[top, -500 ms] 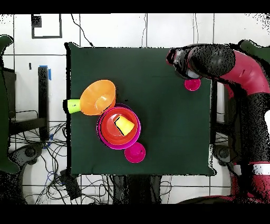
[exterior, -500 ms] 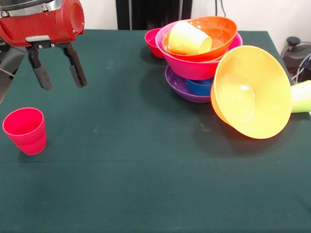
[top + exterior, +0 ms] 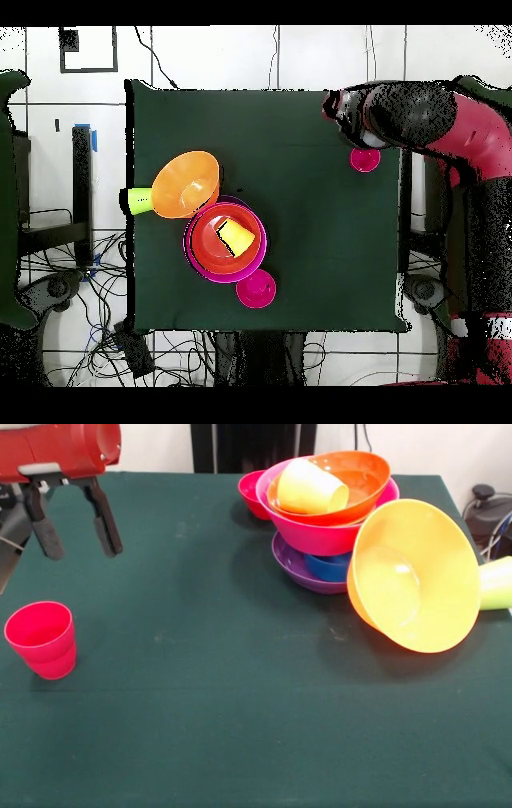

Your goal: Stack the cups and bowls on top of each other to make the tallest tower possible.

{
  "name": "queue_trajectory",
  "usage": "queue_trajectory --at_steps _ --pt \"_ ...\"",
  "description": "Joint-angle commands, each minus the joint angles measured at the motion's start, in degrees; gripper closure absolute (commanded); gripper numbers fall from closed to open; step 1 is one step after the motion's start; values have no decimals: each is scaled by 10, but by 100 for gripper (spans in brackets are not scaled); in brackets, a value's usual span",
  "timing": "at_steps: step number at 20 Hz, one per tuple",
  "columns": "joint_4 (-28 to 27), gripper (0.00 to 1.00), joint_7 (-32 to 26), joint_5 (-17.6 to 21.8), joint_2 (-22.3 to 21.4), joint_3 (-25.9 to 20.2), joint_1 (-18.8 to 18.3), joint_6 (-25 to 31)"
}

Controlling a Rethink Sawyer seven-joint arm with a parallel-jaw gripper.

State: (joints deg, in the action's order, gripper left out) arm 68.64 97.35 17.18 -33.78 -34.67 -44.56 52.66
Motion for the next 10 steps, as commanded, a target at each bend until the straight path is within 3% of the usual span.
queue_trajectory --at_steps 1,10 --pt "-9 0 -221 55 12 -32 0 75" --pt "-13 0 -224 68 35 -39 0 56"
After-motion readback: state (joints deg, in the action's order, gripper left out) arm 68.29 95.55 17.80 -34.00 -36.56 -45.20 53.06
